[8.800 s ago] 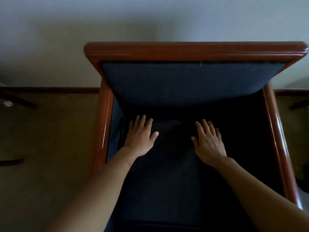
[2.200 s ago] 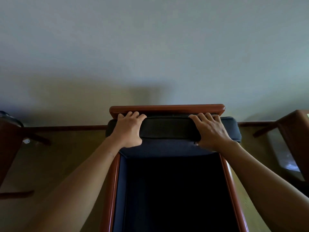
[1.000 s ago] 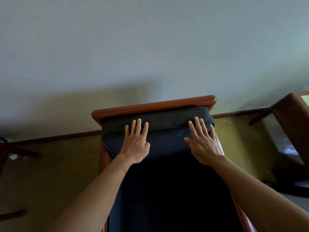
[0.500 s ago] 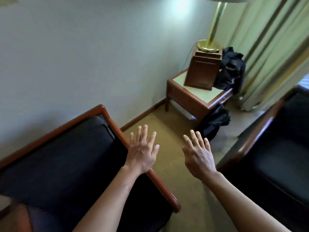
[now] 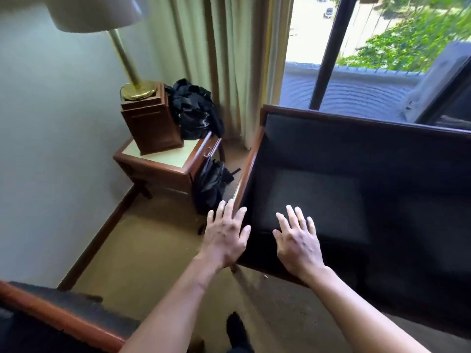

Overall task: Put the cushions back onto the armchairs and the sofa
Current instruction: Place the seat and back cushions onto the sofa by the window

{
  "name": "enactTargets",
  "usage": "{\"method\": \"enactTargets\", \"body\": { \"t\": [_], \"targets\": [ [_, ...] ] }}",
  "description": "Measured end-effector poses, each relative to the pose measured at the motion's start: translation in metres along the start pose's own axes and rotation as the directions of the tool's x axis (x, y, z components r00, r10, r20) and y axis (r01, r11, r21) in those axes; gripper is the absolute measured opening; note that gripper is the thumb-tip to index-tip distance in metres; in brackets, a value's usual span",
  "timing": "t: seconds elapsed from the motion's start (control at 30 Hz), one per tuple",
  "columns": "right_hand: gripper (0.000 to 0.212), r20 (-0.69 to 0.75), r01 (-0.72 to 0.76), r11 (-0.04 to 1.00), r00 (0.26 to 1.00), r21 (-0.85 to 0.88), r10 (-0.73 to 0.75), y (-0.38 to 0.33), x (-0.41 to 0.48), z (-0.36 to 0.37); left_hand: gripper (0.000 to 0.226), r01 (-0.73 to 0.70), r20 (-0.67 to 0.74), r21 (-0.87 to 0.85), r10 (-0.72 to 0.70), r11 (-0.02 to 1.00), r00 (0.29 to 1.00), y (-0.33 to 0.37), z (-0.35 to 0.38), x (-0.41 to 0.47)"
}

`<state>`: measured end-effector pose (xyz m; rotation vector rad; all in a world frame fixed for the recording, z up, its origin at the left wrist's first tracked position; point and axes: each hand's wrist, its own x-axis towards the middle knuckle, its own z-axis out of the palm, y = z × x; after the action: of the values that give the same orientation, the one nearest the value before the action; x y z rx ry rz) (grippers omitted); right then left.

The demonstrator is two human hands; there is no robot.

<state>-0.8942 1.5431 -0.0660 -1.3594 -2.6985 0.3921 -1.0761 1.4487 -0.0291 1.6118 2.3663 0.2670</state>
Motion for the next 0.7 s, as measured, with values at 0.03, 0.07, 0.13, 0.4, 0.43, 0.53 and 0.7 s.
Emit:
{"method": "enactTargets", "body": {
  "t": [0.03, 0.07, 0.13, 0.4, 0.43, 0.53, 0.7],
  "targets": [
    [0.051, 0.0, -0.032, 0.999, 0.999, 0.003, 0.032, 0.017, 0.006, 0.0, 0.06, -0.015, 0.021, -0.005, 0.015, 1.0, 1.0, 0.011, 0.007, 0.017],
    [0.051, 0.004, -0.061, 0.998, 0.998, 0.005, 0.061, 0.033, 0.012, 0.0, 0.059, -0.023, 0.042, -0.015, 0.024, 1.0, 0.999, 0.021, 0.014, 0.034],
    [0.05, 0.011, -0.114, 0.994, 0.993, -0.001, 0.114, 0.064, 0.026, 0.001, 0.059, -0.027, 0.085, -0.043, 0.031, 0.999, 0.996, 0.037, 0.03, 0.068],
    [0.052, 0.104, -0.296, 0.955, 0.95, -0.009, 0.296, 0.175, 0.128, 0.014, 0.057, 0.081, 0.255, -0.152, -0.041, 0.985, 0.966, 0.06, 0.092, 0.219],
    [0.052, 0.114, -0.314, 0.949, 0.943, -0.012, 0.313, 0.185, 0.141, 0.017, 0.057, 0.098, 0.274, -0.152, -0.053, 0.983, 0.96, 0.06, 0.099, 0.238],
    [0.052, 0.153, -0.363, 0.932, 0.92, -0.013, 0.361, 0.216, 0.181, 0.031, 0.058, 0.133, 0.331, -0.134, -0.083, 0.982, 0.94, 0.059, 0.121, 0.293],
    [0.053, 0.222, -0.439, 0.898, 0.874, -0.021, 0.432, 0.269, 0.239, 0.068, 0.068, 0.289, 0.385, -0.141, -0.216, 0.947, 0.897, 0.05, 0.165, 0.374]
  ]
}}
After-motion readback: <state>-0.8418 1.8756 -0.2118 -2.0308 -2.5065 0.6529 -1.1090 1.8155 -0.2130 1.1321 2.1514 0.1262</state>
